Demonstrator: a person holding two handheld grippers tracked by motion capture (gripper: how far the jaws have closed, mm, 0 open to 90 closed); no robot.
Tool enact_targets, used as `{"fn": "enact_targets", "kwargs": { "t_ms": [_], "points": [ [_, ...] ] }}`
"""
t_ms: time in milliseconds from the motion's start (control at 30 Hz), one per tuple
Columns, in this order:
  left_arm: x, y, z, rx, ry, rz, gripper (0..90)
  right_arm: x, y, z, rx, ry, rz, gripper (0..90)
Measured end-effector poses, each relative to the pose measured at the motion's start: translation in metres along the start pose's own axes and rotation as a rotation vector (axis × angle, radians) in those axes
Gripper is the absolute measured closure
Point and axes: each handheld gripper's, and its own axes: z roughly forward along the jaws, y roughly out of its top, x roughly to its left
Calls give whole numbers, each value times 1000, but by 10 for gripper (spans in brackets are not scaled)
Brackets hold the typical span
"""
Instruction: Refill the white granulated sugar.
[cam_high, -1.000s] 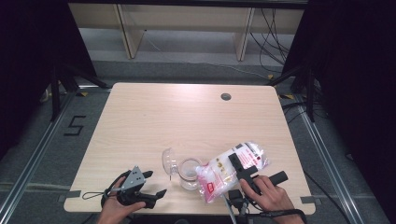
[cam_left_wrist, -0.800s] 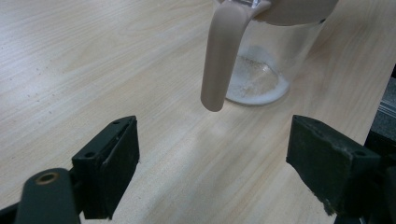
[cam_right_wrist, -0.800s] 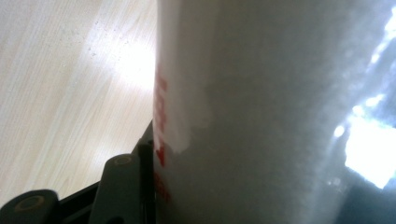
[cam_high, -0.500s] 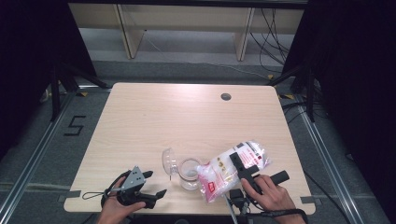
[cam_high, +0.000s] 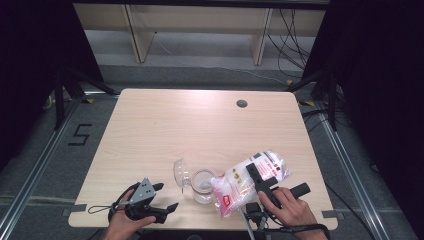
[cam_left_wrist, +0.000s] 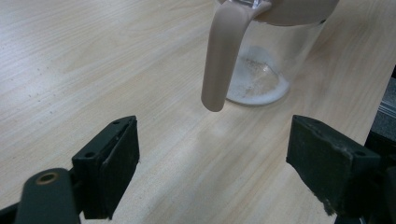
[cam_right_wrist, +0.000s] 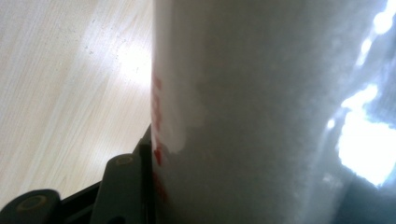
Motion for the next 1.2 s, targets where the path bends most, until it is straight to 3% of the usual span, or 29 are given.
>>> {"fn": "enact_targets", "kwargs": {
  "t_ms": [67, 100, 167, 200, 467, 600, 767, 800, 867, 900, 1000, 1200],
  "points": [
    [0, 0, 0, 0, 0, 0, 167, 1, 0, 0, 0, 4, 14, 497],
    [0, 0, 0, 0, -1, 1, 167, -6, 1, 3, -50, -4, -96, 497],
    [1, 0, 0, 4, 3, 9, 167, -7, 1, 4, -58, -8, -100, 497],
    [1, 0, 0, 1, -4, 6, 167, 1, 0, 0, 0, 3, 12, 498],
    [1, 0, 0, 1, -5, 7, 168, -2, -1, -1, -5, -4, -12, 500],
    [0, 0, 0, -3, -6, -2, 169, 1, 0, -2, 2, -4, 19, 501],
    [0, 0, 0, -4, -7, -2, 171, 1, 0, -1, 2, 1, 12, 502],
    [0, 0, 0, -6, -7, 1, 171, -2, 1, 0, -12, -11, -22, 502],
    [0, 0, 0, -12, -7, -11, 171, -2, 1, 0, -11, -7, -19, 503],
    [0, 0, 0, -6, -2, -7, 171, 0, 0, -1, -6, -6, 7, 503],
    [-1, 0, 0, -10, -4, -11, 171, -2, 1, -1, -4, -6, -14, 503],
    [-1, 0, 0, -10, -3, -12, 173, 1, 0, -2, 5, -2, 30, 504]
  ]
}}
